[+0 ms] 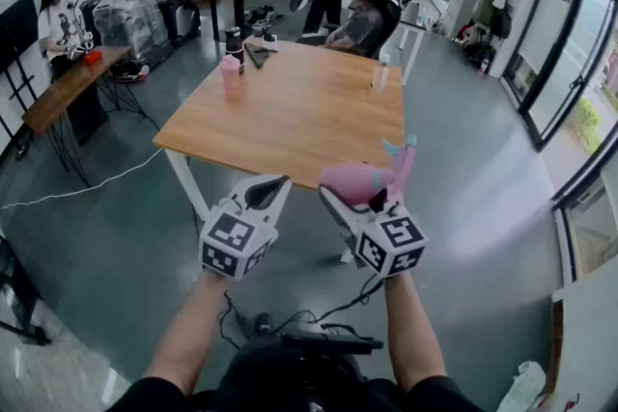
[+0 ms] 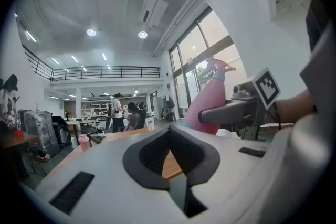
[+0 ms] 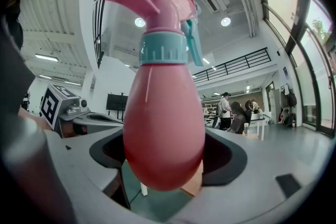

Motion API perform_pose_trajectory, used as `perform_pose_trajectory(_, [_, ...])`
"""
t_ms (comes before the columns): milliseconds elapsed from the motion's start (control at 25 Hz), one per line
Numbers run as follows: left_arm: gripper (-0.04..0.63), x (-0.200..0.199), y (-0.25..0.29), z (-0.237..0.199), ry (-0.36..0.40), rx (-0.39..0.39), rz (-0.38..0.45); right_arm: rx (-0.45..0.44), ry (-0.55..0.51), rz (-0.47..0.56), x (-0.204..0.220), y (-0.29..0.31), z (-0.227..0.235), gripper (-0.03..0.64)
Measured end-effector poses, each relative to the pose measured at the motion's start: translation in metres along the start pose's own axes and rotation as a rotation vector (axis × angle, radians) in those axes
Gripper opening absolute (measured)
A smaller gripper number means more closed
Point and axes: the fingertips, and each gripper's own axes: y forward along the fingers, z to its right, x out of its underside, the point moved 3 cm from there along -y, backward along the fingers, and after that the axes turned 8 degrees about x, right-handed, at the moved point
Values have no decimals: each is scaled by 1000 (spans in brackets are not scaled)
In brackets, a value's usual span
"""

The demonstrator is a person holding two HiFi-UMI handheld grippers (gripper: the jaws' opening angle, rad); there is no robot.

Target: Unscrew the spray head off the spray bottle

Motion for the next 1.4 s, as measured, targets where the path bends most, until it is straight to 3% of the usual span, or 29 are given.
perform_pose_trajectory(1000, [-6,0,-5,4,14,2,-2,-67,-3,-17,4,-2,-7,417])
perform_pose_trajectory(1400, [-6,-29,-11,20,85,170,61,-188,-52,-84,19,8,-26,416])
